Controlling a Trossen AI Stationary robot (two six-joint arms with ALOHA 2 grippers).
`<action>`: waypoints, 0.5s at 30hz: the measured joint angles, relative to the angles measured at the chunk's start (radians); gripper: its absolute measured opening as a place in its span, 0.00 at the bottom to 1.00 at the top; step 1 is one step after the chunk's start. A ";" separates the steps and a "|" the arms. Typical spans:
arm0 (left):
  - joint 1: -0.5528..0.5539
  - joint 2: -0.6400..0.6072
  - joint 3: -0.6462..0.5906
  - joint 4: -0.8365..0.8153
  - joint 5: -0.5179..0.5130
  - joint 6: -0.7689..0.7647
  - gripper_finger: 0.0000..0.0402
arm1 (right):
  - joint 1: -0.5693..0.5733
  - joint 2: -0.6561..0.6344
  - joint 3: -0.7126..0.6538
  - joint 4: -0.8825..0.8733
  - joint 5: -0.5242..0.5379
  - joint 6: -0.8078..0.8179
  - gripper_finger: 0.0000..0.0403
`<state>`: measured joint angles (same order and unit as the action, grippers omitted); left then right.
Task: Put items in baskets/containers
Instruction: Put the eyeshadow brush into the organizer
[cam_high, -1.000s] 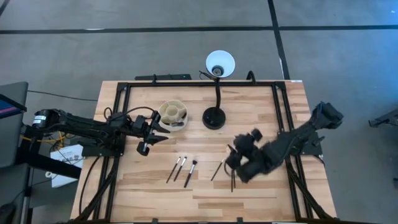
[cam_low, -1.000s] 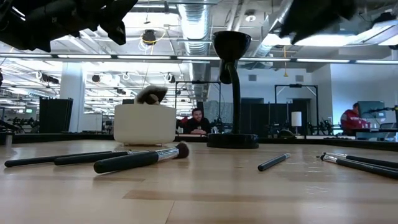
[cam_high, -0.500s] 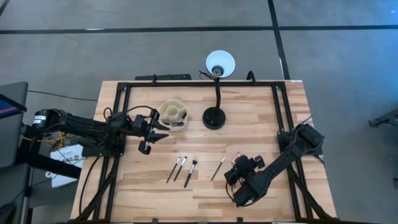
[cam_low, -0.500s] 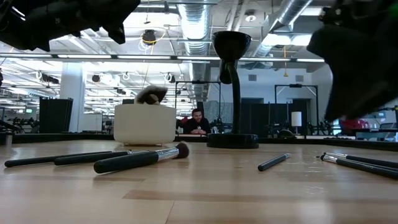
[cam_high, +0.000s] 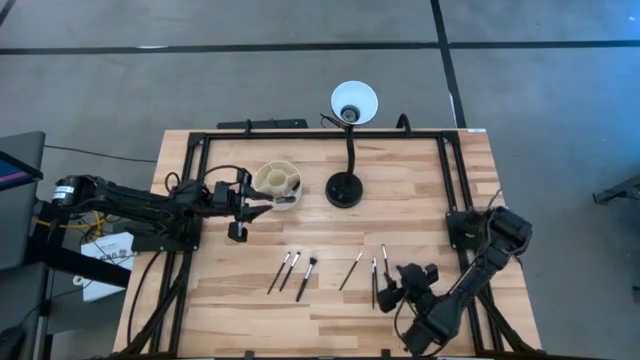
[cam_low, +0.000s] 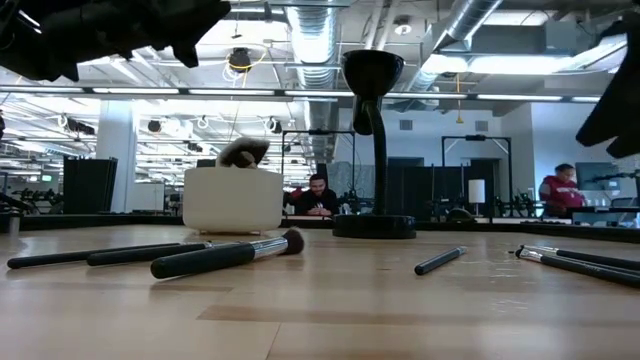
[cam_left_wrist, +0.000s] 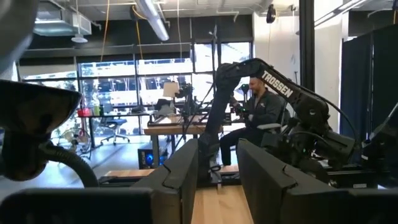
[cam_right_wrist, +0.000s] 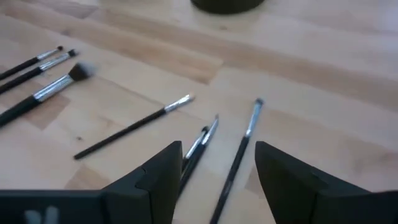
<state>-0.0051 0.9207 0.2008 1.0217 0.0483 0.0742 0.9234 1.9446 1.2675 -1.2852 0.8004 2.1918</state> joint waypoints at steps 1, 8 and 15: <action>0.001 0.000 0.000 -0.001 0.000 0.000 0.28 | -0.001 0.000 0.000 -0.010 0.010 0.000 0.48; -0.007 0.000 0.000 -0.003 0.000 -0.009 0.28 | -0.034 0.061 -0.036 0.108 0.016 -0.004 0.49; -0.016 0.000 0.000 -0.004 0.001 -0.011 0.28 | -0.073 0.147 -0.066 0.137 -0.062 -0.001 0.44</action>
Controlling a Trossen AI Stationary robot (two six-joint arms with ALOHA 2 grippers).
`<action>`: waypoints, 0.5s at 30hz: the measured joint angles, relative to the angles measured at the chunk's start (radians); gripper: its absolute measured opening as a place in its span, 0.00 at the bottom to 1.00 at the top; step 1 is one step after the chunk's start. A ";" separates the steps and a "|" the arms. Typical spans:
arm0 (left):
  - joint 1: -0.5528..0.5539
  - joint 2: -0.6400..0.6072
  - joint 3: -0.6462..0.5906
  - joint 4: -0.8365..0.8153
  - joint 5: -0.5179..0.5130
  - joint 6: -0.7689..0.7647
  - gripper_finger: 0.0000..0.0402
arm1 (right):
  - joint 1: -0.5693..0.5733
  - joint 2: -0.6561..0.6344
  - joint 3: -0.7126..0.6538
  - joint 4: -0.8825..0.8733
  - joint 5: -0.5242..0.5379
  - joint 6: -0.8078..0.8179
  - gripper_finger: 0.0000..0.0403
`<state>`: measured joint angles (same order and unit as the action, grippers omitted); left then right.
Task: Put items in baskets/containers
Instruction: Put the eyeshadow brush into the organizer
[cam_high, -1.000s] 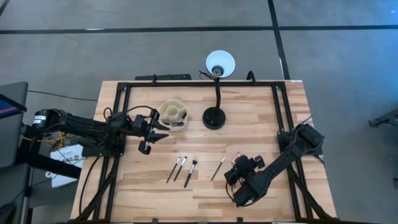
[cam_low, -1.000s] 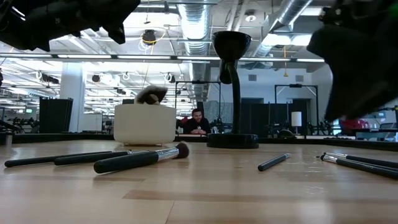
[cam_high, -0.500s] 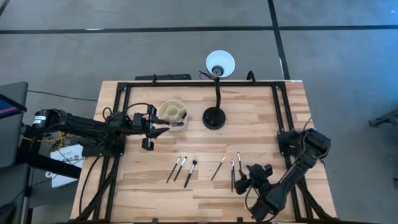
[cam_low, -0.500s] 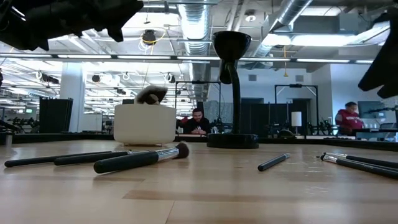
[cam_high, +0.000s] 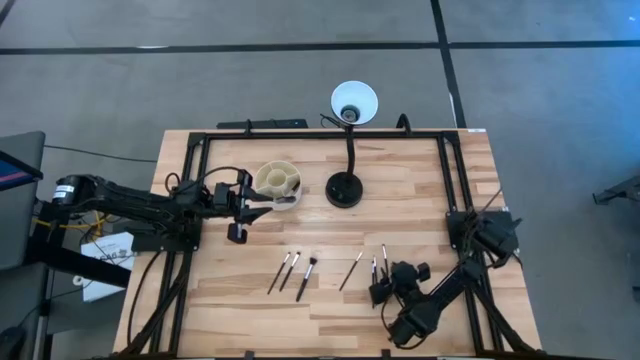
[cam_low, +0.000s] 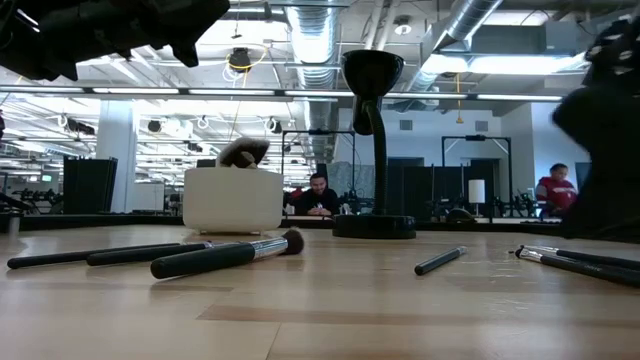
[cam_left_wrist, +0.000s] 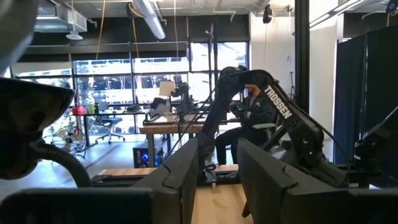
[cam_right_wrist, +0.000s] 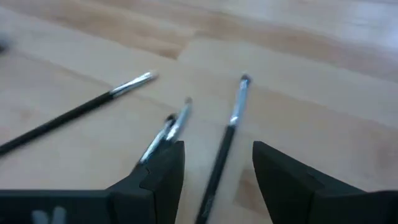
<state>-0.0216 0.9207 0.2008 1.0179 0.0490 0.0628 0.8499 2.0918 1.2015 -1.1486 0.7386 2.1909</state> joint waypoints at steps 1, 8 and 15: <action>0.000 0.000 0.000 0.000 0.000 0.000 0.28 | -0.005 0.000 0.000 -0.008 -0.006 0.006 0.43; 0.000 0.000 0.000 0.000 0.000 0.000 0.28 | -0.024 0.000 0.000 0.014 -0.075 -0.014 0.41; 0.000 0.000 0.000 0.001 0.000 0.000 0.28 | -0.027 -0.006 0.000 0.017 -0.086 0.000 0.42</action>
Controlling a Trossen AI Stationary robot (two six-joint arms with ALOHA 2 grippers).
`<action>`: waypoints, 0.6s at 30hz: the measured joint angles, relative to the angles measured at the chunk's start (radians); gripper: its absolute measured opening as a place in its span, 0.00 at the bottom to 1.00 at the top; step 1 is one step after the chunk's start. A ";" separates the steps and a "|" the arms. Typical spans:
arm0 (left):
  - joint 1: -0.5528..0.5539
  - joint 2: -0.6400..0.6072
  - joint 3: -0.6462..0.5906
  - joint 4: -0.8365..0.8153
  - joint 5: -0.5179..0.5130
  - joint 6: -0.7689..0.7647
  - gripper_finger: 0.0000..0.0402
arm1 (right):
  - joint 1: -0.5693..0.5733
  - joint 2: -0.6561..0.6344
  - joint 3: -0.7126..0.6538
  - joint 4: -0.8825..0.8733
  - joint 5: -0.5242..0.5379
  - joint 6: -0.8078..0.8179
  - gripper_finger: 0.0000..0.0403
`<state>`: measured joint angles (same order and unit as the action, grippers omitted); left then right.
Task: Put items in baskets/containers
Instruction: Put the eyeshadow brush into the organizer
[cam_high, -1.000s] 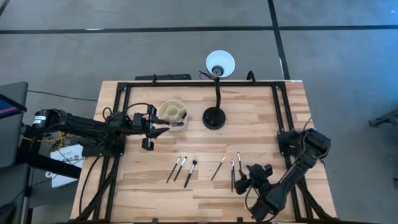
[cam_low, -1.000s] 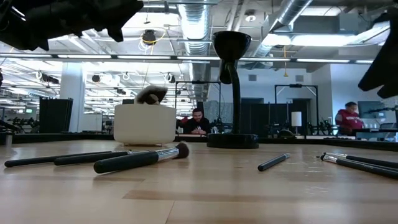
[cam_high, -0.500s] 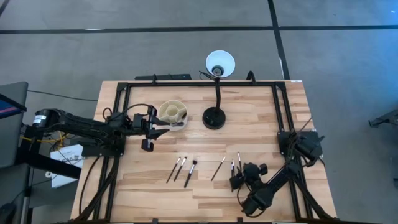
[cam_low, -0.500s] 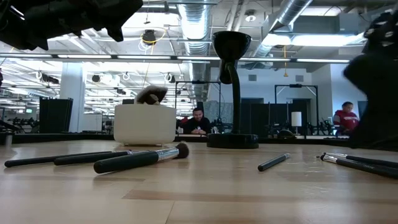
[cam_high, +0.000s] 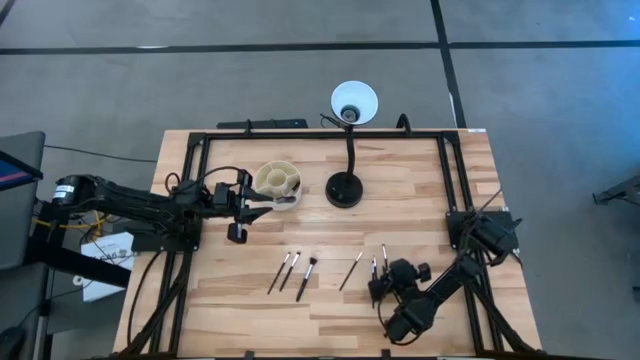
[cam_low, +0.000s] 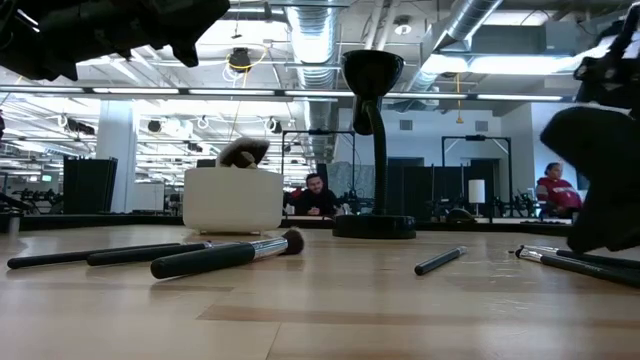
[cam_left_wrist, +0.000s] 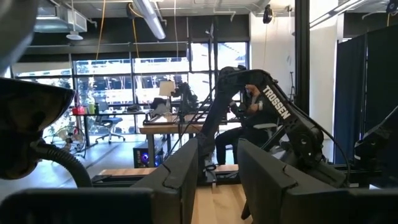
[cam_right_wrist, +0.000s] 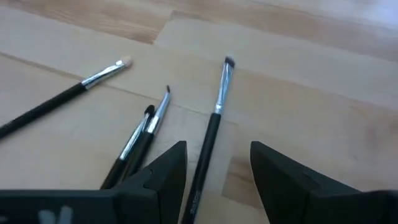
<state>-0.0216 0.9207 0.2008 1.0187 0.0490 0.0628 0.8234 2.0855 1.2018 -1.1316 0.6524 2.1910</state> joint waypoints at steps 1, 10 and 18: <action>0.000 0.000 0.000 0.000 0.000 0.000 0.28 | 0.000 -0.008 0.000 0.001 0.000 0.000 0.42; 0.000 0.000 0.000 0.000 0.009 0.000 0.28 | 0.045 -0.082 0.000 0.015 0.197 0.000 0.41; 0.000 0.000 0.000 0.000 0.011 -0.047 0.28 | 0.090 0.051 0.001 0.059 0.251 -0.001 0.38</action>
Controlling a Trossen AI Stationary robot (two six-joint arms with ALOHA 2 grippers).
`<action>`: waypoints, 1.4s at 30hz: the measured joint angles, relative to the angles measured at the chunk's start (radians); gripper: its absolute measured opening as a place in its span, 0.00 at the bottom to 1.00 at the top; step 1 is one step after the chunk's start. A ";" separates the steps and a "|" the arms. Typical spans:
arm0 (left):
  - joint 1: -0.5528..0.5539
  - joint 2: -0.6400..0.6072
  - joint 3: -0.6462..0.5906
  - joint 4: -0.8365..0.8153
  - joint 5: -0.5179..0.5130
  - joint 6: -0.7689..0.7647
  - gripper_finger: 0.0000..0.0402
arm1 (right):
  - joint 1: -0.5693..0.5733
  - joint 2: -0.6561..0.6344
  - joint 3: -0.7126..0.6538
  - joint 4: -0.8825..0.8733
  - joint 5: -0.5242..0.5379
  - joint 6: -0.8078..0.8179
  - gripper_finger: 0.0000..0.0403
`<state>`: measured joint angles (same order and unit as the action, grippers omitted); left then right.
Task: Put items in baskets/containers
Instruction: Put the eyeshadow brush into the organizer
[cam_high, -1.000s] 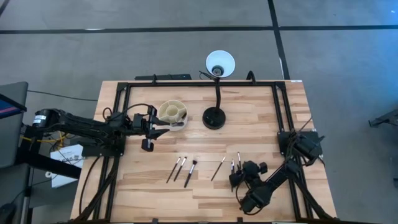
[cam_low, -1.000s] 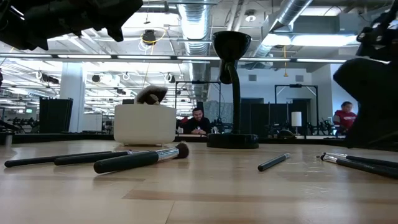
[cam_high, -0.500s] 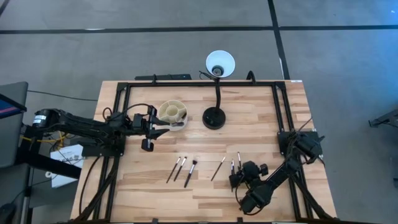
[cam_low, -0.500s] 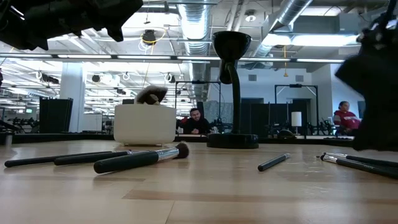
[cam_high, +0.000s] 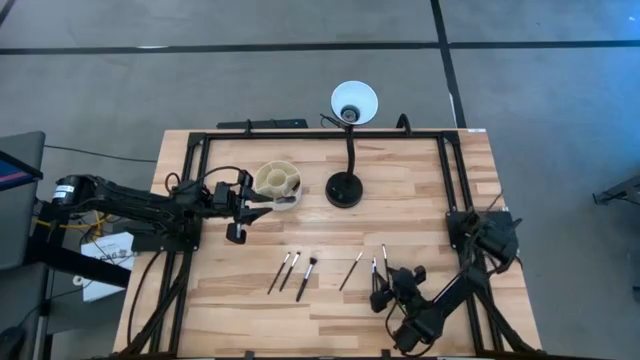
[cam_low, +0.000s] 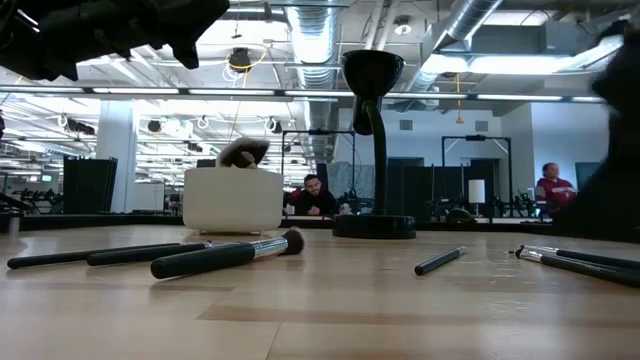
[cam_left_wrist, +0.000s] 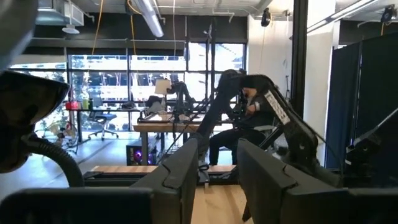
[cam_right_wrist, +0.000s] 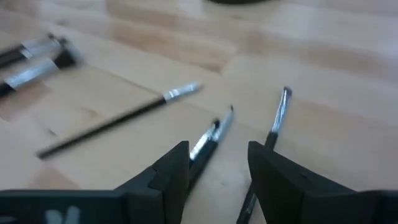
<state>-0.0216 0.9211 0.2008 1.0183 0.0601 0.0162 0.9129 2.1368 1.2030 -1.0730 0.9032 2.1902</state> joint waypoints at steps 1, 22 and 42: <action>0.000 0.000 0.000 0.000 0.000 -0.002 0.28 | 0.001 0.023 0.000 0.011 -0.012 0.000 0.38; 0.000 0.000 0.000 0.000 0.000 0.000 0.28 | -0.018 0.053 -0.042 -0.061 -0.014 -0.035 0.37; -0.007 0.027 -0.001 0.001 0.000 -0.090 0.28 | -0.064 -0.085 -0.174 0.163 -0.001 -0.033 0.02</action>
<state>-0.0285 0.9482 0.1997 1.0195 0.0601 -0.0735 0.8492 2.0519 1.0294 -0.9105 0.9020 2.1576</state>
